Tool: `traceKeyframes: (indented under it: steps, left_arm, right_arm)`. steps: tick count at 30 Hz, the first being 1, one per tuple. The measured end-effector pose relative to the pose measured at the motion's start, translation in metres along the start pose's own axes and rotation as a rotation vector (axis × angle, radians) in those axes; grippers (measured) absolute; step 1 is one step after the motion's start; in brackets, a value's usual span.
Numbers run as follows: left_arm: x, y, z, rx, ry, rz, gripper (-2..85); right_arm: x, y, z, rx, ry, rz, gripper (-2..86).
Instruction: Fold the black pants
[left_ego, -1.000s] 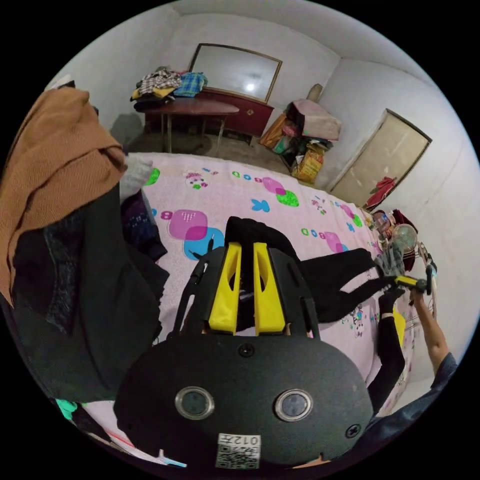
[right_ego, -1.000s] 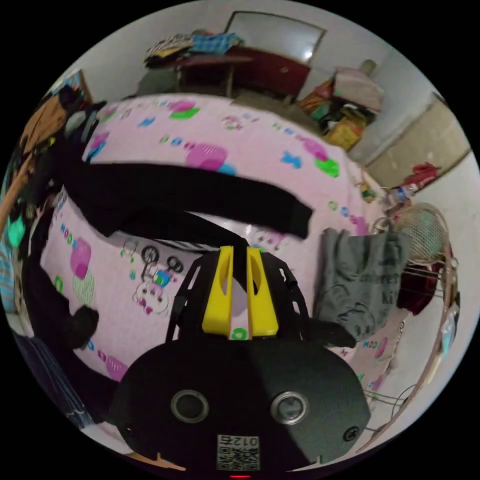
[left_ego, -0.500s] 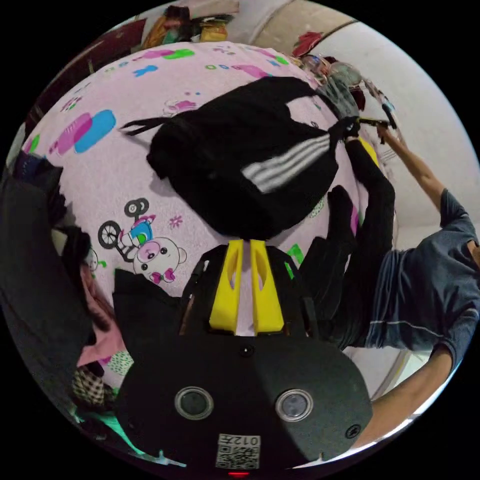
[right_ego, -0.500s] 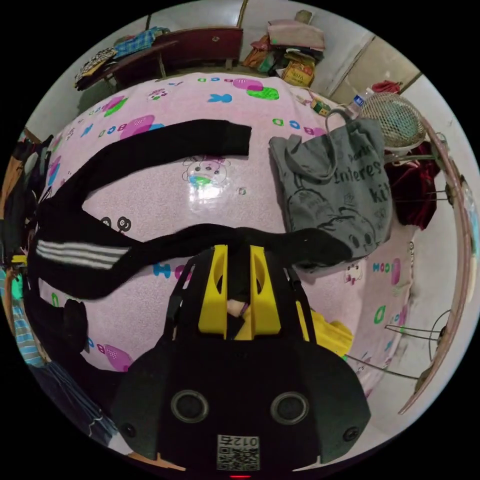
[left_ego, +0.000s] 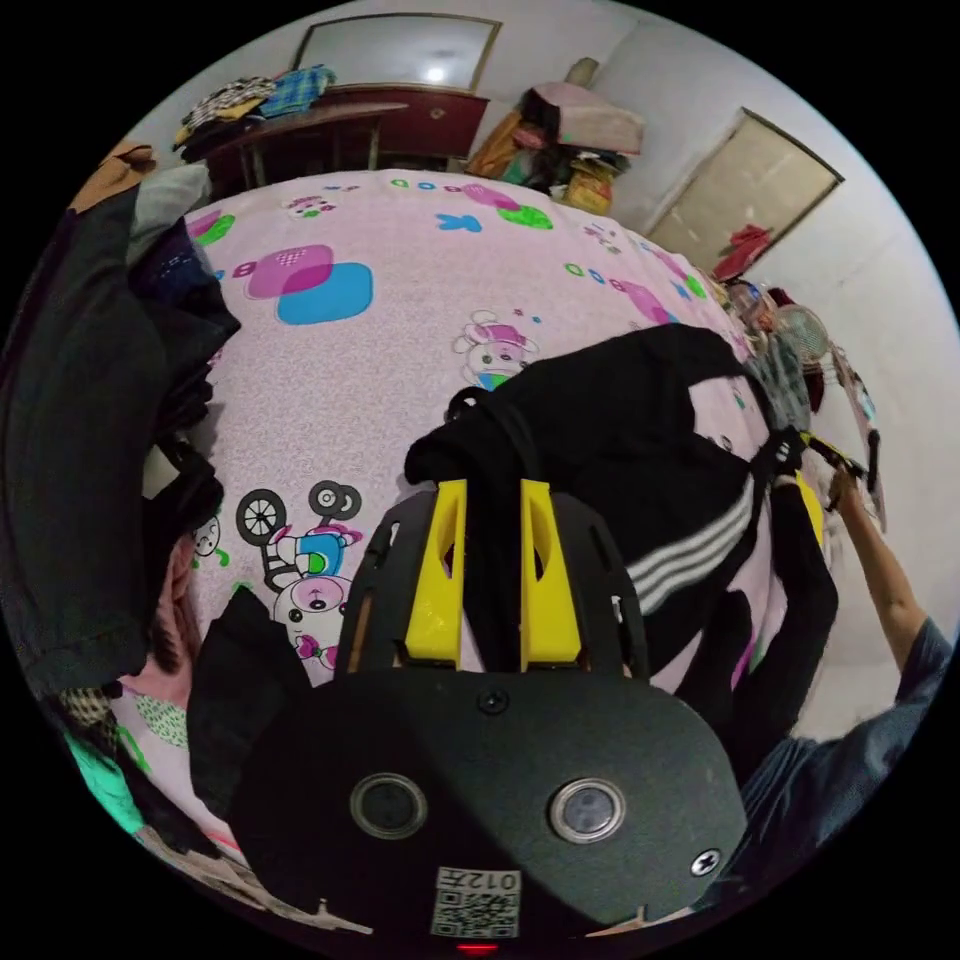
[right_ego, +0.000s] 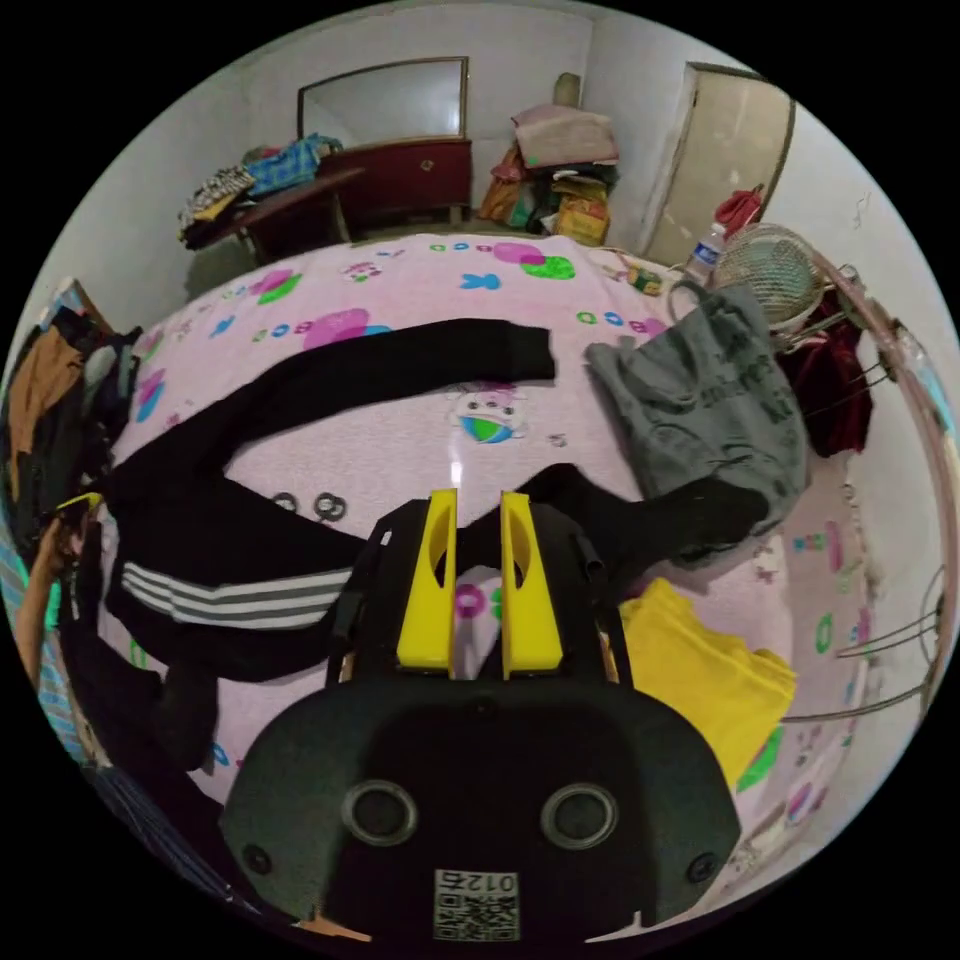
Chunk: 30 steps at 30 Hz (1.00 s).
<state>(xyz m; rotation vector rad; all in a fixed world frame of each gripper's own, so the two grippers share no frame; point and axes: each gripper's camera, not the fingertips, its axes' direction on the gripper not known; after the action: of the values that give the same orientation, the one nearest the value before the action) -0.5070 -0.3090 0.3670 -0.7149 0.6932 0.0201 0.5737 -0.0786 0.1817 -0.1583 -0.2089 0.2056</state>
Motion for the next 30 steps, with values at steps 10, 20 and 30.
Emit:
traceKeyframes:
  steps: [10,20,30]
  left_arm:
    - [-0.049,-0.035,0.029,-0.034,0.097,-0.408,12.4]
    - [-0.035,-0.056,0.054,-0.052,0.11,-0.425,13.1]
    - [0.003,-0.068,0.082,-0.098,0.03,-0.322,14.6]
  right_arm:
    - [-0.069,0.0,0.082,-0.093,-0.449,-0.083,6.6]
    - [-0.114,-0.035,0.148,-0.087,-0.631,0.102,8.7]
    - [-0.136,-0.101,0.181,0.007,-0.141,-0.03,10.9]
